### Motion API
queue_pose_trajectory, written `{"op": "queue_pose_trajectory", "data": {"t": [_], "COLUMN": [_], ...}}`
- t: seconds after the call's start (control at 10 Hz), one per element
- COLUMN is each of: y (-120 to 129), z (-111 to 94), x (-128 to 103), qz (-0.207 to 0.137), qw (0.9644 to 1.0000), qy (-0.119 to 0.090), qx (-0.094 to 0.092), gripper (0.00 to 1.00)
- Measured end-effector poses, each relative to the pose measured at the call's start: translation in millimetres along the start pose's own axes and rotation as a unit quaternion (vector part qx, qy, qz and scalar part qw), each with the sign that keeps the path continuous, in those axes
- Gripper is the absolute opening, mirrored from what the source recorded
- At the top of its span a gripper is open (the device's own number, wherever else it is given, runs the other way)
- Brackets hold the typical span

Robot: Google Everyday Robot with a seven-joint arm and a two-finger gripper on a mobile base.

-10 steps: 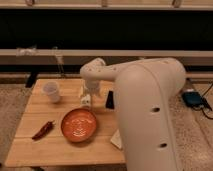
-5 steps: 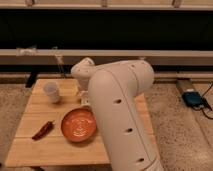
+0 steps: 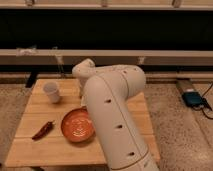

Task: Stand the bottle upright

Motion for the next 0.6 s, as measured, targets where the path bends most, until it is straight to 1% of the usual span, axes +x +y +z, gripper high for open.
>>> {"op": "queue_pose_trajectory", "data": {"t": [0.2, 0.3, 0.4, 0.5, 0.6], "y": [-5, -9, -13, -17, -24], "z": [-9, -17, -27, -33, -37], "x": [-2, -2, -4, -6, -8], "qz": [0.009, 0.014, 0.021, 0.027, 0.038], "qw": [0.9999, 0.9997, 0.9993, 0.9986, 0.9971], "qy": [-0.005, -0.010, -0.021, -0.032, -0.049], "qx": [-0.011, -0.017, -0.023, -0.030, -0.044], "gripper": [0.30, 0.18, 0.08, 0.02, 0.00]}}
